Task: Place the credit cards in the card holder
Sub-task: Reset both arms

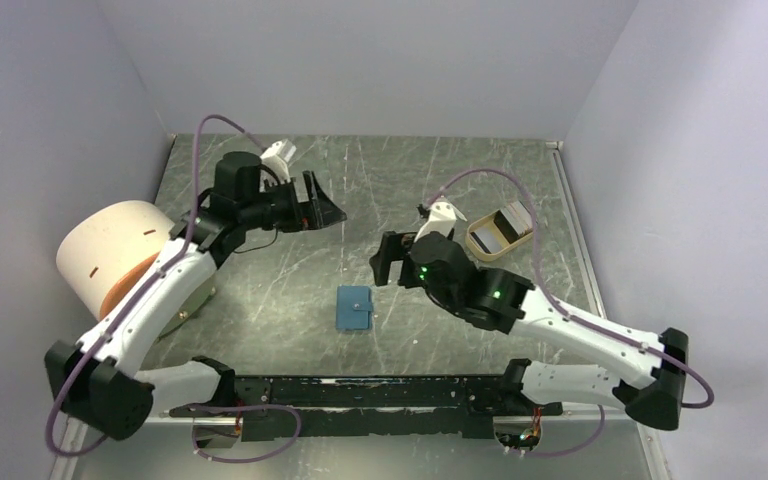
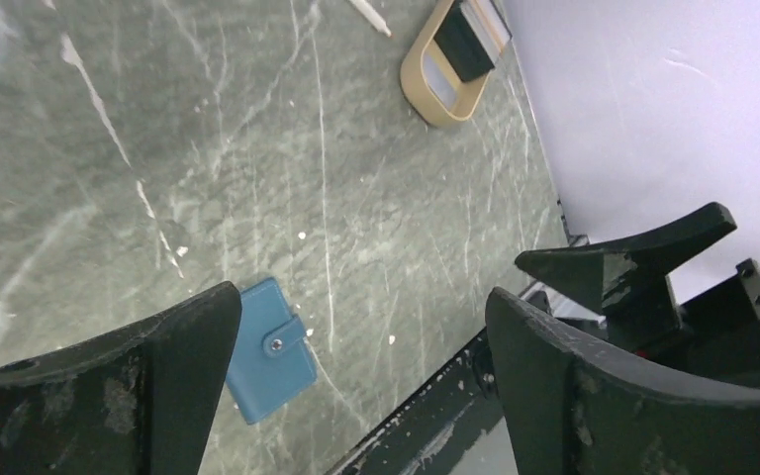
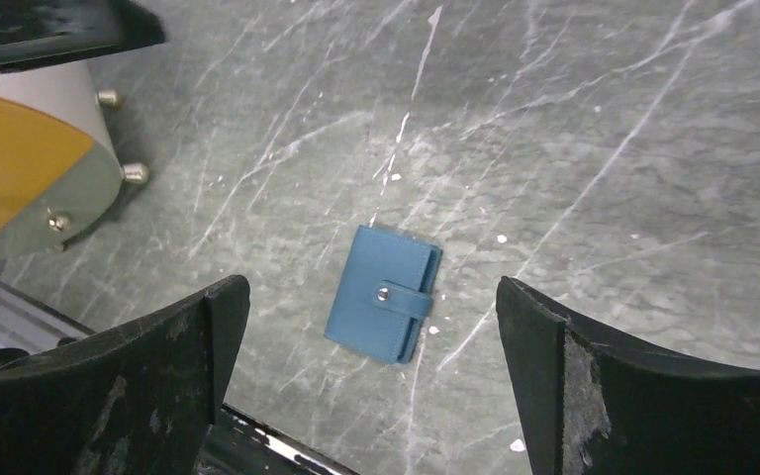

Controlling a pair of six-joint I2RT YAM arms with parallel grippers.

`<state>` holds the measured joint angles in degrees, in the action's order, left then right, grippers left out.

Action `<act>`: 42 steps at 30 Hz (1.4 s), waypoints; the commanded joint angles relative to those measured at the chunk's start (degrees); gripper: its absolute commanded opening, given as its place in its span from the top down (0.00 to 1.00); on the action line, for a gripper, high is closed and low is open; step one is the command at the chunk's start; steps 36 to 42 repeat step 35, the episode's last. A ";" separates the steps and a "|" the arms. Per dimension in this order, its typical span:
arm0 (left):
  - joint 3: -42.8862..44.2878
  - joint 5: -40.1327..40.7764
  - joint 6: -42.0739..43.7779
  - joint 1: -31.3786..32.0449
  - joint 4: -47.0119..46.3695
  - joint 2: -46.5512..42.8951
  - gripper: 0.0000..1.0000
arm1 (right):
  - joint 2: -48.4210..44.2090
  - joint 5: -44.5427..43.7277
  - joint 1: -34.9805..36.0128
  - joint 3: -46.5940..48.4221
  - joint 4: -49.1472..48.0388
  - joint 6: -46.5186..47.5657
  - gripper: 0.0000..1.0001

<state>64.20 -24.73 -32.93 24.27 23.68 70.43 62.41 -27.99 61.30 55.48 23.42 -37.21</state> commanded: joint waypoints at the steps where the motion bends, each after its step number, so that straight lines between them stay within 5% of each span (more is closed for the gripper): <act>1: 1.83 6.04 3.89 0.33 4.31 -6.49 0.01 | -5.15 -5.62 -0.34 -0.33 4.09 -0.12 0.01; 12: -4.43 8.52 2.64 0.34 5.35 -19.33 0.01 | -13.74 -13.61 -0.42 1.06 16.93 -9.91 0.01; 18: -10.21 10.30 0.42 0.34 3.58 -24.68 0.01 | -17.15 -14.22 -0.31 -0.02 16.40 -10.30 0.01; 42: -10.14 10.78 -0.04 0.34 5.89 -25.47 0.01 | -18.21 -13.38 -0.39 -0.08 16.77 -9.47 0.01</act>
